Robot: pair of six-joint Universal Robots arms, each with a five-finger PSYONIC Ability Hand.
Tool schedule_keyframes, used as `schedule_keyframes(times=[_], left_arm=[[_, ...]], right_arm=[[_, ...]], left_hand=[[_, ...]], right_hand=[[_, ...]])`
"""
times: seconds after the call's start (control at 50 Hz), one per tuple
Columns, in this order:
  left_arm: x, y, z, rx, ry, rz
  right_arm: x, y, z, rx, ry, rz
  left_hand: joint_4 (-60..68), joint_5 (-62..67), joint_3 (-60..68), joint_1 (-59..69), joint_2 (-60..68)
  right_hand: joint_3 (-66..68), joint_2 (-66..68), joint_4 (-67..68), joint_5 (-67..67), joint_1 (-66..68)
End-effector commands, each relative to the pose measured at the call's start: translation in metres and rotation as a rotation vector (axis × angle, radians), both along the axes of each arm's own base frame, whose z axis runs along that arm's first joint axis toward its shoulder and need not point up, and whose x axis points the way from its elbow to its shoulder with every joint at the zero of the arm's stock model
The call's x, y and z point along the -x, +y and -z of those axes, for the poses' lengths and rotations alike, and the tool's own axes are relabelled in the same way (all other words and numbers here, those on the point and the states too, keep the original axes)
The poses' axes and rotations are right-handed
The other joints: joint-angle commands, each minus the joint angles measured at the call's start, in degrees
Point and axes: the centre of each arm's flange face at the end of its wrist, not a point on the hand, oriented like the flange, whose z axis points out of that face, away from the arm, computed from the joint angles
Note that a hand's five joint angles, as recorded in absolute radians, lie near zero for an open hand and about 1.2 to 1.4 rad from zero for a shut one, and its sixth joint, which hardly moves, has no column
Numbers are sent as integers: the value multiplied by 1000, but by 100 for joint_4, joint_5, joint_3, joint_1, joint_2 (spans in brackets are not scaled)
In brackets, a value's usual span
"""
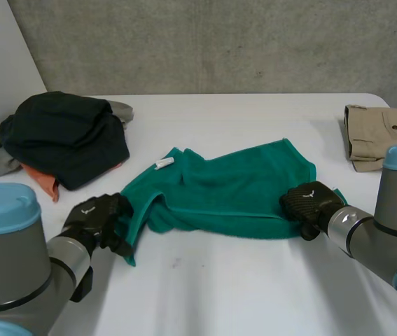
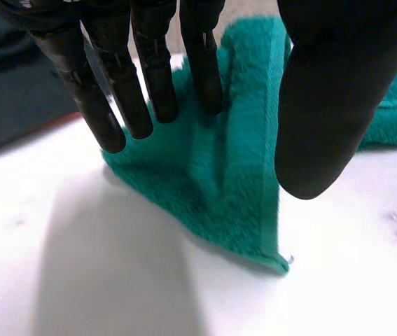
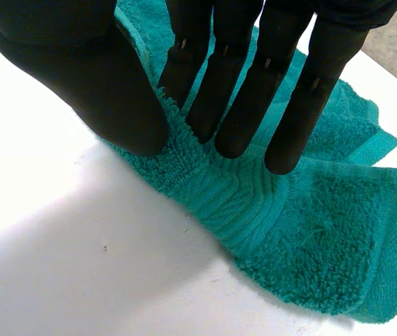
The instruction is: Fold the laundry.
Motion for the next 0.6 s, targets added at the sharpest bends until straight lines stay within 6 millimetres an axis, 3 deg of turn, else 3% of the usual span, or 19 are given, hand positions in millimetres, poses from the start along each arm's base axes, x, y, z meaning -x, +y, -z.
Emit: schedule_keyframes(times=[0.02, 0.1, 0.16, 0.18, 0.24, 0.32, 0.34, 0.38, 0.42, 0.48, 0.54, 0.6], left_arm=[[15, -20, 24, -36, -20, 11], [21, -36, 35, -37, -28, -2], [22, -46, 37, -20, -38, -34], [21, -51, 34, 3, -47, -69], [16, -58, 25, 42, -78, -132], [10, -60, -19, 148, -55, -183], [8, -54, -44, 202, -57, -171], [4, -47, -68, 257, -78, -147], [2, -37, -100, 355, -124, -76], [1, -24, -127, 461, -217, 35], [0, -17, -137, 510, -311, 115], [0, -16, -133, 510, -417, 182]], right_arm=[[2, 3, 4, -10, 3, 3], [3, 3, 4, -12, 3, 6], [4, 4, 2, -9, 5, 6], [4, 4, -1, 1, 7, 2], [4, 4, -10, 29, 8, 1], [5, 6, -45, 119, 14, -11], [8, 8, -64, 165, 30, -18], [16, 8, -84, 218, 53, -11], [30, 6, -114, 295, 95, 9], [43, 9, -143, 354, 164, 15], [48, 12, -160, 368, 205, 13], [49, 18, -168, 328, 238, -16]], left_hand=[[-67, -61, -50, -75, -52], [298, 304, 315, 290, 313], [2696, 2703, 2713, 2689, 2711], [4653, 4659, 4670, 4645, 4668], [4672, 4679, 4689, 4665, 4688], [4672, 4679, 4689, 4665, 4688], [4672, 4679, 4689, 4665, 4688], [4672, 4679, 4689, 4665, 4688], [4672, 4679, 4689, 4665, 4688], [4672, 4679, 4689, 4665, 4688], [4672, 4679, 4689, 4665, 4688], [4672, 4679, 4689, 4665, 4688]], right_hand=[[1183, 1242, 1142, 1330, 1587], [1183, 1242, 1142, 1330, 1587], [1183, 1242, 1142, 1330, 1587], [1183, 1242, 1142, 1330, 1587], [1183, 1242, 1142, 1330, 1587], [1183, 1242, 1142, 1330, 1587], [1183, 1242, 1142, 1330, 1587], [1183, 1242, 1142, 1330, 1587], [1183, 1242, 1142, 1330, 1587], [1183, 1242, 1142, 1330, 1587], [1183, 1242, 1142, 1330, 1587], [1183, 1242, 1142, 1330, 1587]])
